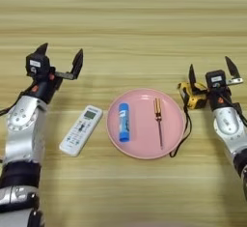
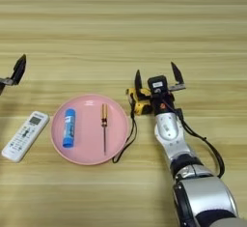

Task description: Move the objects on the table

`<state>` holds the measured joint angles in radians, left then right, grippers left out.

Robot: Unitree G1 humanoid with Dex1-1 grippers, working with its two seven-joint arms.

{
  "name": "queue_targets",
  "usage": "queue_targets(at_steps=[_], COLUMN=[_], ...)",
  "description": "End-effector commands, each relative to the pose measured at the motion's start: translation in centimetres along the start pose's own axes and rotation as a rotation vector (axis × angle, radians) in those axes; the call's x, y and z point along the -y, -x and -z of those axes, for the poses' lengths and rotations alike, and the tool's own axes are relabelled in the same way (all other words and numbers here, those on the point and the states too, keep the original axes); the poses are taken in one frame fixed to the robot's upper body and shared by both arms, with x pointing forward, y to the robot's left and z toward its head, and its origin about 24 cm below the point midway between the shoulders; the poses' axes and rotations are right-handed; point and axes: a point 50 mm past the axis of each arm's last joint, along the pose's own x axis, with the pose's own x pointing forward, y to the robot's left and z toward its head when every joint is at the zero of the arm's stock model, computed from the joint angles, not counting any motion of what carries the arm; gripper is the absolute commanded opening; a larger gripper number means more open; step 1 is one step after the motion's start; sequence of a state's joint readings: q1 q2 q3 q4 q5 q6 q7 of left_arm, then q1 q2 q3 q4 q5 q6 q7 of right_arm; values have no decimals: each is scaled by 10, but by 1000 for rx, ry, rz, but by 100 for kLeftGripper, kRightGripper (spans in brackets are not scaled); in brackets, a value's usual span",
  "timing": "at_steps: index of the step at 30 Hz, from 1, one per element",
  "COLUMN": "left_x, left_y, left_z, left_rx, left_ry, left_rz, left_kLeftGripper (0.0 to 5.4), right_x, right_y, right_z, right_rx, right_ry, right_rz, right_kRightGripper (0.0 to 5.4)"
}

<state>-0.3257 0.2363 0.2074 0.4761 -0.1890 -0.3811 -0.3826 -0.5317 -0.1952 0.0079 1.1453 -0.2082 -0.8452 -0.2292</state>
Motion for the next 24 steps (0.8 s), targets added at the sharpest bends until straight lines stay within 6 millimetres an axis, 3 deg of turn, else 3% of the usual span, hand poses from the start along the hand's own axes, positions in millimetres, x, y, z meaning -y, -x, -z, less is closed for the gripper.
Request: queue_targets(at_steps=[1,11,24], left_x=[1,-12,7], left_y=[-16,-16,-21], left_z=[14,33,33], left_rx=[-23,-71,-33], left_ry=[-50,-112,-139], left_rz=[-54,-234,-232], left_kLeftGripper=[539,539,539], right_x=[5,14,34], right_y=[-1,3,4], right_z=[-1,2,4], right_rx=[9,8,12], right_ry=[-19,-35,-159], right_rz=[6,10,29], right_kRightGripper=[540,540,540])
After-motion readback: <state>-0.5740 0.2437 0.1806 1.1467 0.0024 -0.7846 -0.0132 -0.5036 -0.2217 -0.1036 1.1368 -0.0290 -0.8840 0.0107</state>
